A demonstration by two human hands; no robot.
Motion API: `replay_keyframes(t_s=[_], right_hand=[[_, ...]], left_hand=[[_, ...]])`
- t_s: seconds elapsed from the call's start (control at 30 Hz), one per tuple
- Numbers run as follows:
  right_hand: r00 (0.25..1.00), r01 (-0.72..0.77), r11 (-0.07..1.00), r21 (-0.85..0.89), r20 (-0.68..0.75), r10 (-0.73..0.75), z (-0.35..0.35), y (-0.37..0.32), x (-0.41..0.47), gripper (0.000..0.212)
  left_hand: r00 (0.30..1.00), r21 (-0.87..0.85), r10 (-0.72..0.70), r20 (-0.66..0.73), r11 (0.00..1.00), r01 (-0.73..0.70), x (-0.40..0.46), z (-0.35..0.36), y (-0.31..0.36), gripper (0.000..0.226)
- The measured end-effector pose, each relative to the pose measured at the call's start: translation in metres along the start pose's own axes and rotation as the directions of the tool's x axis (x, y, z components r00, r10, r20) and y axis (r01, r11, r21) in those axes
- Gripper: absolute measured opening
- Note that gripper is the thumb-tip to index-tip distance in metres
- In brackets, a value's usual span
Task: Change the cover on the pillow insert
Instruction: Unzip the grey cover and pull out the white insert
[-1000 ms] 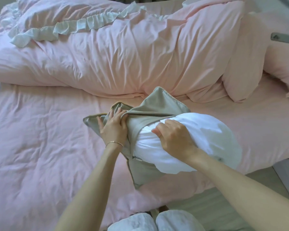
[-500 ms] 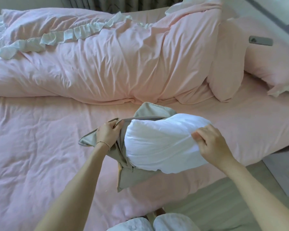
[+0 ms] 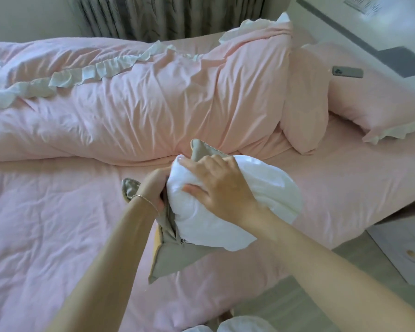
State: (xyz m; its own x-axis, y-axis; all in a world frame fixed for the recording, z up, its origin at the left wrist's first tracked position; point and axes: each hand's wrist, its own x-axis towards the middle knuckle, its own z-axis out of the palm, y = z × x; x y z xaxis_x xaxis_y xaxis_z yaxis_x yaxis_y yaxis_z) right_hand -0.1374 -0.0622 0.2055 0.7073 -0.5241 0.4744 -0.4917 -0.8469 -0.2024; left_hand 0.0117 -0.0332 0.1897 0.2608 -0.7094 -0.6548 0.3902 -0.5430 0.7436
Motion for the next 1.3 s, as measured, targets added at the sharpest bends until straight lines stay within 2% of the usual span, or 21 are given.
replay_keyframes(t_s=[0.03,0.1,0.2,0.27,0.37,0.43,0.5,0.63,0.73,0.83,0.9,0.97,1.0,1.03,1.07,1.13,1.17,1.23,1.3], right_hand=[[0.999,-0.005,0.999,0.032,-0.046,0.006,-0.002,0.006,-0.002,0.038],[0.993,-0.034,0.990,0.136,-0.105,0.048,-0.009,0.017,-0.008,0.023],[0.963,-0.179,0.951,0.254,-0.154,0.222,-0.016,0.028,-0.019,0.016],[0.915,-0.347,0.886,0.308,-0.098,0.392,-0.016,0.033,-0.020,0.022],[0.768,-0.625,0.697,0.350,0.115,0.630,-0.010,0.041,-0.019,0.024],[0.673,-0.717,0.591,0.368,0.145,0.726,-0.007,0.047,-0.019,0.018],[0.619,-0.743,0.523,0.417,0.133,0.774,-0.007,0.051,-0.016,0.009],[0.499,-0.754,0.377,0.538,0.096,0.861,-0.013,0.055,-0.003,0.012],[0.442,-0.727,0.283,0.626,0.111,0.890,-0.018,0.053,0.008,0.011],[0.483,-0.665,0.289,0.689,0.100,0.870,-0.019,0.047,0.013,0.009],[0.484,-0.634,0.273,0.724,0.095,0.870,-0.017,0.044,0.013,0.009],[0.449,-0.623,0.236,0.746,0.093,0.889,-0.014,0.044,0.009,0.009],[0.433,-0.624,0.222,0.749,0.095,0.896,-0.013,0.046,0.006,0.010],[0.427,-0.631,0.216,0.745,0.101,0.899,-0.013,0.048,0.003,0.010],[0.432,-0.648,0.222,0.728,0.112,0.895,-0.014,0.051,0.000,0.011],[0.460,-0.714,0.273,0.644,0.139,0.877,-0.019,0.054,-0.005,0.015],[0.474,-0.748,0.313,0.586,0.142,0.869,-0.021,0.056,-0.008,0.019],[0.523,-0.781,0.441,0.442,0.077,0.849,-0.023,0.062,-0.013,0.030],[0.614,-0.764,0.610,0.209,-0.051,0.788,-0.021,0.066,-0.016,0.041]], left_hand=[[0.999,-0.012,0.018,0.042,1.000,-0.017,0.001,0.000,0.001,0.024],[0.998,-0.007,0.067,-0.013,0.998,-0.067,-0.002,0.001,0.008,0.037],[0.953,0.113,0.276,-0.127,0.958,-0.263,-0.005,0.012,0.019,0.027],[0.845,0.326,0.507,-0.173,0.839,-0.437,-0.002,0.019,0.020,0.024],[0.591,0.659,0.782,-0.198,0.553,-0.510,-0.001,0.024,0.009,0.029],[0.461,0.745,0.877,-0.138,0.399,-0.535,-0.005,0.030,-0.015,0.035],[0.411,0.812,0.908,-0.085,0.302,-0.500,-0.009,0.036,-0.049,0.037],[0.395,0.888,0.918,-0.048,0.220,-0.403,-0.012,0.034,-0.092,0.050],[0.387,0.915,0.921,-0.044,0.193,-0.355,-0.005,0.030,-0.086,0.064],[0.453,0.864,0.874,-0.174,0.356,-0.357,0.007,0.028,-0.064,0.077],[0.518,0.794,0.815,-0.259,0.485,-0.367,0.010,0.027,-0.051,0.090],[0.598,0.734,0.757,-0.263,0.560,-0.385,0.014,0.028,-0.047,0.097],[0.635,0.726,0.741,-0.220,0.559,-0.400,0.017,0.028,-0.047,0.095],[0.651,0.732,0.739,-0.171,0.538,-0.418,0.018,0.028,-0.047,0.092],[0.638,0.752,0.758,-0.137,0.499,-0.431,0.021,0.028,-0.046,0.087],[0.564,0.831,0.817,-0.117,0.392,-0.395,0.033,0.027,-0.039,0.073],[0.551,0.870,0.829,-0.097,0.339,-0.358,0.037,0.028,-0.034,0.066],[0.532,0.933,0.847,0.017,0.178,-0.312,0.044,0.031,-0.023,0.050],[0.497,0.947,0.852,0.166,0.003,-0.322,0.052,0.036,-0.020,0.040]])
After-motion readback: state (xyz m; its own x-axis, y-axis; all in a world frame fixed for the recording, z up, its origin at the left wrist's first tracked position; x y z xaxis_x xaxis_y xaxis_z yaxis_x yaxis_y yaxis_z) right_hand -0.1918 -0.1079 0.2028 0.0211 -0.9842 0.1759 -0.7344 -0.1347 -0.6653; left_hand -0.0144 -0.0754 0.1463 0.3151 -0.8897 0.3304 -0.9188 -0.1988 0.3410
